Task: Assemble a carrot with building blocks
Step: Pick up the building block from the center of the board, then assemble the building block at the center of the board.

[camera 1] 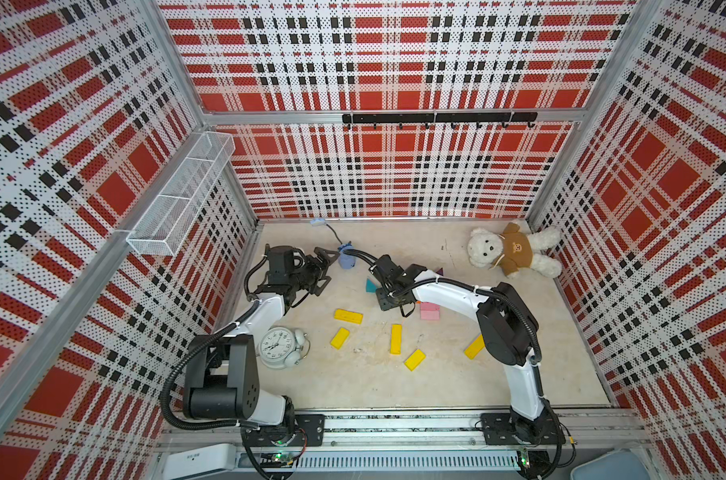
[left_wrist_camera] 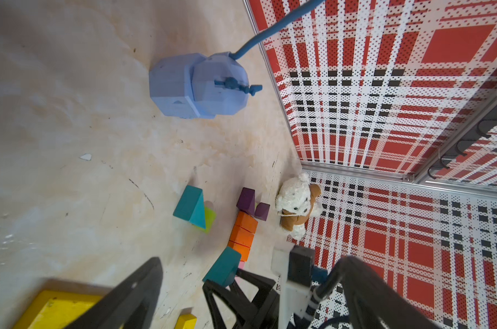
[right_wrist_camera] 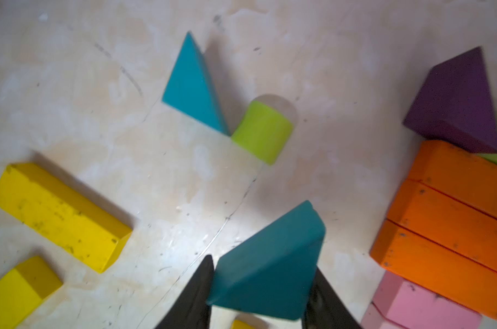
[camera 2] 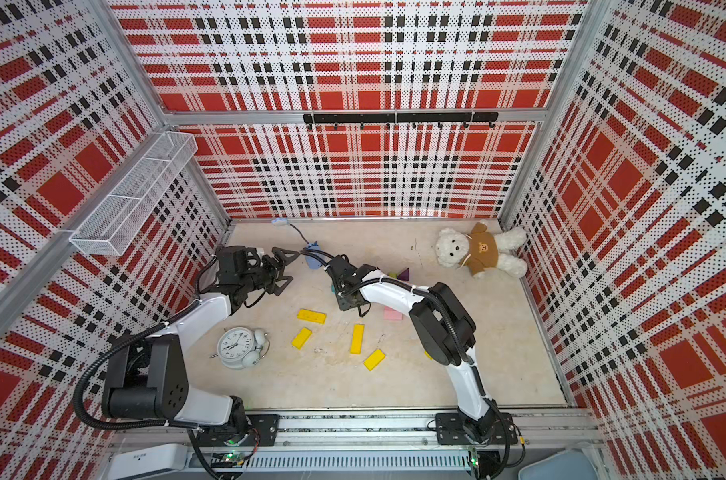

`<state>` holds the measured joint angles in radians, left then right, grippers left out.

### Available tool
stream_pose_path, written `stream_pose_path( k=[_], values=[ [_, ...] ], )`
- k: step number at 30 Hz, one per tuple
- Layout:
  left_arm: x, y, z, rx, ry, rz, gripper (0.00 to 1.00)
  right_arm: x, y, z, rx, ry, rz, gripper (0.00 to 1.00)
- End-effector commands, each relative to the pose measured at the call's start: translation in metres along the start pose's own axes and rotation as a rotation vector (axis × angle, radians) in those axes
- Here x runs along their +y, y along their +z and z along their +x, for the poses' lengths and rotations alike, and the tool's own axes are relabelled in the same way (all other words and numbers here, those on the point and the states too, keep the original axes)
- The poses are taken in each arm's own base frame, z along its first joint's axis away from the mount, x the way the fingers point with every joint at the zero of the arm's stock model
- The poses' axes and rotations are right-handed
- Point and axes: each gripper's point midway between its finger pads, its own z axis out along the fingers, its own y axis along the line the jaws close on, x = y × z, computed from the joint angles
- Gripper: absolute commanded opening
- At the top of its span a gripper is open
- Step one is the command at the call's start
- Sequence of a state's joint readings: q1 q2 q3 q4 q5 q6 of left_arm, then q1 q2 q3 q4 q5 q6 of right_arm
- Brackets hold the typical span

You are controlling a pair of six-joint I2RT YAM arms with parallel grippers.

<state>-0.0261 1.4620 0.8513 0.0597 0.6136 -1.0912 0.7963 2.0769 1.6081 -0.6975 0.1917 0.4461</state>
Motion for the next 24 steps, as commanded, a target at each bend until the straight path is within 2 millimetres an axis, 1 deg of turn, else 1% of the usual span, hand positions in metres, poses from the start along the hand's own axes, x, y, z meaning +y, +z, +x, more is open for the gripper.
stream_pose_path(
  k=[1,6,9,13,17,18,24],
  values=[
    [-0.004,0.012,0.015,0.035,0.032,0.004,1.00,-0.016,-0.009,-0.024,-0.056,0.125,0.009,0.45],
    [-0.001,0.031,0.052,0.130,0.050,-0.020,1.00,-0.027,0.008,-0.030,-0.046,0.194,0.009,0.45],
    [-0.003,0.036,0.063,0.159,0.061,-0.019,1.00,-0.025,0.013,-0.035,-0.063,0.193,0.000,0.45],
    [-0.004,0.035,0.065,0.164,0.063,-0.018,1.00,-0.024,0.019,-0.038,-0.061,0.192,0.003,0.45],
    [-0.007,0.033,0.064,0.160,0.066,-0.012,0.99,-0.028,0.027,-0.040,-0.059,0.208,0.008,0.46],
    [-0.007,0.033,0.064,0.162,0.065,-0.011,0.99,-0.024,0.029,-0.040,-0.052,0.210,-0.016,0.46],
    [-0.005,0.034,0.063,0.163,0.056,-0.015,0.99,-0.020,0.038,-0.040,-0.042,0.206,-0.037,0.46]
  ],
)
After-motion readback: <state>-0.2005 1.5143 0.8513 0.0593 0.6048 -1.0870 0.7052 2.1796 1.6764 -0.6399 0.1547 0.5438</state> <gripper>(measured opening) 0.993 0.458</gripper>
